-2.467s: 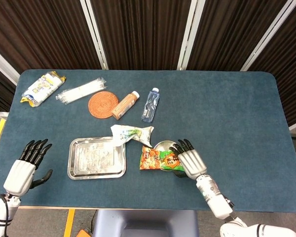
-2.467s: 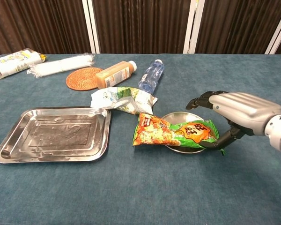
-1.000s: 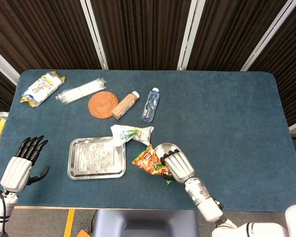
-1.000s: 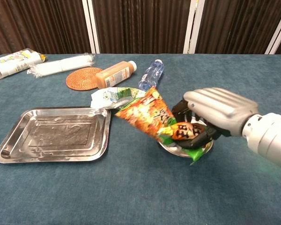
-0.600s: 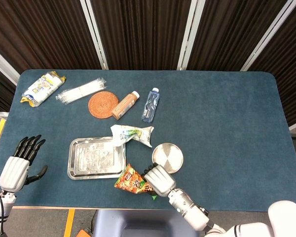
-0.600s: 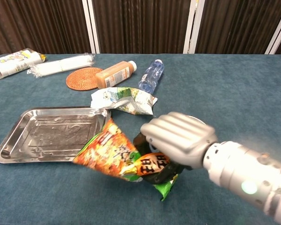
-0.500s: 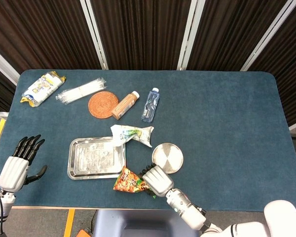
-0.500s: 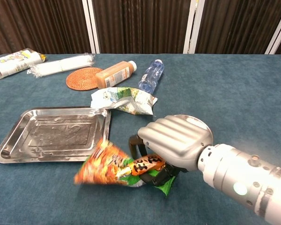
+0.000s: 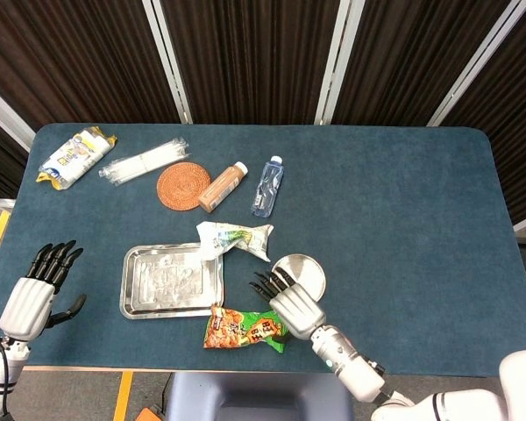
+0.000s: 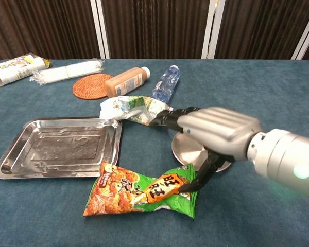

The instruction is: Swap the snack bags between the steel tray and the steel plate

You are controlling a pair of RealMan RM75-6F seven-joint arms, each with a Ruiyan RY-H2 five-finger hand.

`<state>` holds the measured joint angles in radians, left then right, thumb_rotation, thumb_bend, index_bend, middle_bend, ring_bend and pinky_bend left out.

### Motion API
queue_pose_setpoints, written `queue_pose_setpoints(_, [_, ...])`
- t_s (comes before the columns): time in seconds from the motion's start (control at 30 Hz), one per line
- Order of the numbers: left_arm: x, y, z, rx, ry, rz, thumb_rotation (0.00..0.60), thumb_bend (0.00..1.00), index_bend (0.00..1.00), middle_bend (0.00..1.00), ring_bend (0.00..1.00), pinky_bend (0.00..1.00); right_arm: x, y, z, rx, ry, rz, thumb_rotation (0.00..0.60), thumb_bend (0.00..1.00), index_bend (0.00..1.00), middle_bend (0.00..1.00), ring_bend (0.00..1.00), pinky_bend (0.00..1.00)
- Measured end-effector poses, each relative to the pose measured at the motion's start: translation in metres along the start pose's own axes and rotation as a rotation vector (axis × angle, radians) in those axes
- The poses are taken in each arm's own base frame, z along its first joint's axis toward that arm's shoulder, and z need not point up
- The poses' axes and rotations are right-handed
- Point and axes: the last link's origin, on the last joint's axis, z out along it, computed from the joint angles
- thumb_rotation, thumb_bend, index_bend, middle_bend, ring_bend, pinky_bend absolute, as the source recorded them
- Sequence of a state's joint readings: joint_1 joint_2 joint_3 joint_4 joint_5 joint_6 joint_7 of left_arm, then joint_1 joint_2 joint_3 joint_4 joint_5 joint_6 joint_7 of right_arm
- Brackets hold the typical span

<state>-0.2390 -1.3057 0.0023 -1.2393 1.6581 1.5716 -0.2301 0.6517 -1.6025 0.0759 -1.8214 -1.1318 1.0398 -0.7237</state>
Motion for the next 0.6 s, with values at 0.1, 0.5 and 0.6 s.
queue_pose_setpoints(0.1, [0.0,-0.001,0.001,0.006,-0.004,-0.002,0.6,0.36,0.0,0.02,0.0,0.01,0.014,0.011,0.009,-0.053,0.047,0.077,0.6,0.19,0.0,0.08,0.0,0.12])
queue_pose_setpoints(0.5, [0.003,-0.009,0.005,0.04,0.012,-0.003,0.6,0.36,0.0,0.02,0.0,0.01,0.051,0.011,0.108,-0.167,0.159,0.132,0.6,0.2,0.0,0.08,0.0,0.12])
queue_pose_setpoints(0.6, [0.002,-0.012,0.006,0.05,0.006,-0.003,0.6,0.36,0.0,0.02,0.0,0.01,0.05,0.004,0.132,-0.196,0.125,0.117,0.6,0.2,0.0,0.08,0.0,0.12])
